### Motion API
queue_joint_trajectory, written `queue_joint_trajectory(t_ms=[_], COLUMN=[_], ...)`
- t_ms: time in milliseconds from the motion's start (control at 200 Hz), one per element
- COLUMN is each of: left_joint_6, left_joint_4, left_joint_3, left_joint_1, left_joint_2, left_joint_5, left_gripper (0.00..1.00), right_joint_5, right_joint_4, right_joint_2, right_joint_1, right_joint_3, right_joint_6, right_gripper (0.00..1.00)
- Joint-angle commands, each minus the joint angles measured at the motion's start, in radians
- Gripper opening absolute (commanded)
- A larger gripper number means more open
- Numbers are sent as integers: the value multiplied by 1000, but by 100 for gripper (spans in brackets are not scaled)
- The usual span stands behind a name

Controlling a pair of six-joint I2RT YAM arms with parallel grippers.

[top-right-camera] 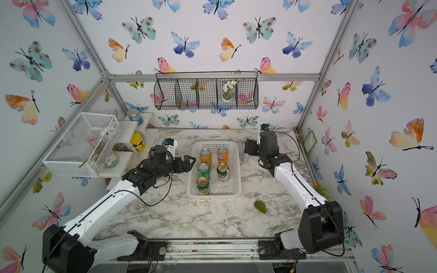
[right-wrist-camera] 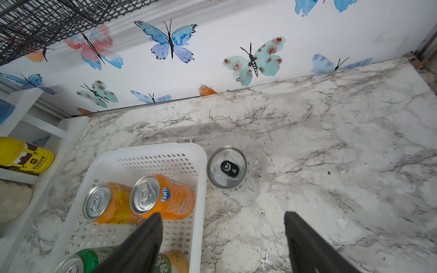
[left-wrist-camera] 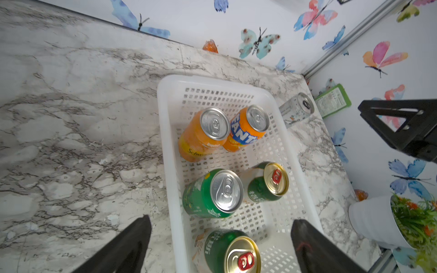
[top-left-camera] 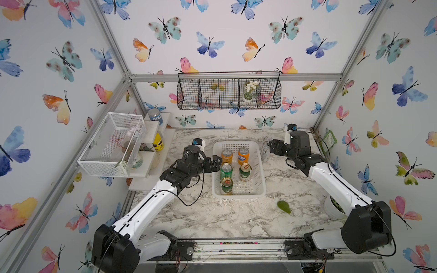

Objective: Take out the drinks from the basket
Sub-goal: Pick up the drink from the basket.

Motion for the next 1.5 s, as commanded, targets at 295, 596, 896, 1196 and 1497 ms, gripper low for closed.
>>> queue_joint_trajectory(t_ms=[295, 596, 896, 1196, 1497], left_joint_6=[46, 63, 57, 42, 33], left_joint_4=[-96, -129, -134, -143, -167], left_joint_3=[-45, -27, -21, -2, 26], left_joint_1=[-255, -304, -306, -306, -306], left_joint_2=[65, 174, 245, 308, 290], left_joint_5=[-213, -282, -281, -267, -263], left_gripper=[99, 97, 92, 75, 59], right_joint_5=[2, 5, 12, 20, 21], right_joint_4=[26, 30, 31, 36, 41], right_joint_2=[-77, -84, -89, -90, -86], right_joint_1=[20, 23, 23, 23, 23], right_joint_3=[-88, -92, -92, -98, -101], right_joint_6=[6, -1, -4, -7, -8], right_gripper=[83, 83, 83, 83, 84])
